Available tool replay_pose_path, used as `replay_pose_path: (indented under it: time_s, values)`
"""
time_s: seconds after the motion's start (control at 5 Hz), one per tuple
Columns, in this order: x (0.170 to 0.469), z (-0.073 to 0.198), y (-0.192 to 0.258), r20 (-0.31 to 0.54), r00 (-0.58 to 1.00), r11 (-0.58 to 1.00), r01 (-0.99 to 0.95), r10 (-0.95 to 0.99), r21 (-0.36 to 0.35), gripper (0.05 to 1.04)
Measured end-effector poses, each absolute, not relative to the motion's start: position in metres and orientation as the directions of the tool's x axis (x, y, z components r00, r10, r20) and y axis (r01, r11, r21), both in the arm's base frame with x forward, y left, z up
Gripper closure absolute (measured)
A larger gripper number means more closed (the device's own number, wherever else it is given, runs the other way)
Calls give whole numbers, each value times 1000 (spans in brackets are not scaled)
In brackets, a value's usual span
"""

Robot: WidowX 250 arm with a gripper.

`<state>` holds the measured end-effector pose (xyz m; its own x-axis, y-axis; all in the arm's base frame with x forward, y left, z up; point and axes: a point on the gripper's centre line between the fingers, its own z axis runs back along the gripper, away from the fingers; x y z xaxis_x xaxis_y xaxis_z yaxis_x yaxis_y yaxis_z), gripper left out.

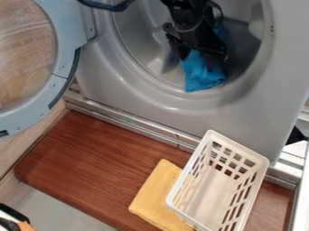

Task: Take the blue cloth from the basket and put it in the washing machine

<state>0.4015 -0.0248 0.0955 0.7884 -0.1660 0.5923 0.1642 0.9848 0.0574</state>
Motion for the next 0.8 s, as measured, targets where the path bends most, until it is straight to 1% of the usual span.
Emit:
replay_pose_path:
  time_s: [0.2, 0.4, 0.6, 0.8]
  values:
    - [385, 124, -28, 627, 767, 988, 147, -137, 36, 79]
    - [350, 145, -41, 608, 786, 989, 147, -113, -5, 84]
    - [316, 134, -59, 444, 894, 990, 111, -60, -89, 84]
    - [288, 101, -75, 220, 975, 995, 19, 3, -96, 84]
